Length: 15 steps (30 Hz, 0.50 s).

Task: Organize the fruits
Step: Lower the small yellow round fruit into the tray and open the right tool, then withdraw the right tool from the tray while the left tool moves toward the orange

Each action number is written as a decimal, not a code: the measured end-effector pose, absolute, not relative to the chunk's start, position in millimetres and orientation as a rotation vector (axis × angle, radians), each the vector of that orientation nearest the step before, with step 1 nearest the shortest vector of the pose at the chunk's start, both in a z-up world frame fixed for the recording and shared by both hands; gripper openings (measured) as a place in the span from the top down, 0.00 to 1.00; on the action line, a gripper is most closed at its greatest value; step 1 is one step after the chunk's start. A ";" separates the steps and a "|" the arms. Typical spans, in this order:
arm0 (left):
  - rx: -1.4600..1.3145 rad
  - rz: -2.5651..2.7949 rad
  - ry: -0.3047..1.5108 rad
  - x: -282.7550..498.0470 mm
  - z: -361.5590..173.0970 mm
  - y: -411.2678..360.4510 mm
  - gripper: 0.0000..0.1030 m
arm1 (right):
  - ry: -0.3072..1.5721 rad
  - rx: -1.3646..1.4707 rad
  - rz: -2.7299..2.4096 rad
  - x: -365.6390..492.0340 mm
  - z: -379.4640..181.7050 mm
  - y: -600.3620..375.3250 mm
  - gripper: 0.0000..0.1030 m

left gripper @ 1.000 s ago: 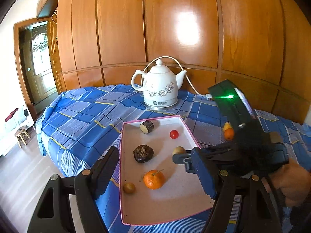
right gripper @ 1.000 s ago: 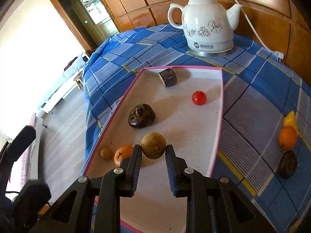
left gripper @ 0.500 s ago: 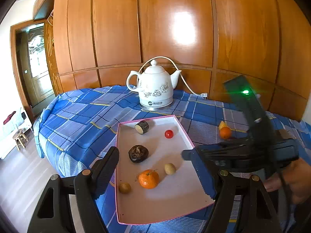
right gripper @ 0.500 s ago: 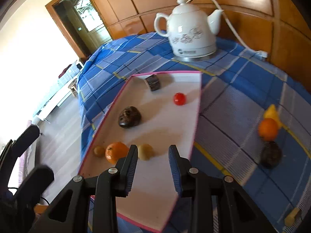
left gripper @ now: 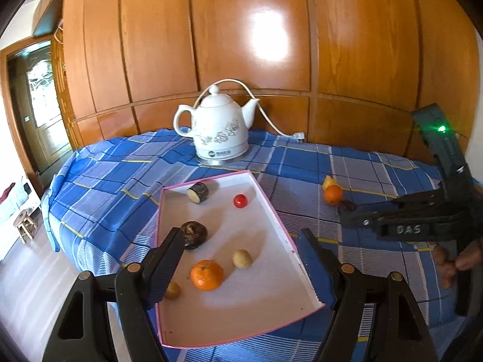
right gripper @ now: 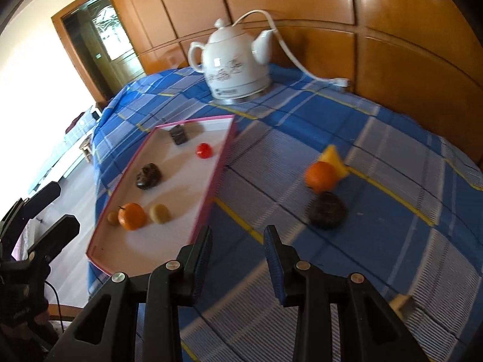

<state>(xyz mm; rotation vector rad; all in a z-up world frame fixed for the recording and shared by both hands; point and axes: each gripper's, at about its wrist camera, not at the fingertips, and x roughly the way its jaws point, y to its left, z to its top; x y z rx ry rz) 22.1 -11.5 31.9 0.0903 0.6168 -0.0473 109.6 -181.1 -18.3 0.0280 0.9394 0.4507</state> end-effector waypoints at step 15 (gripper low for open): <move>0.147 -0.112 0.639 27.3 25.8 -44.9 0.25 | 0.860 -0.014 0.276 85.6 -2.1 -230.7 0.66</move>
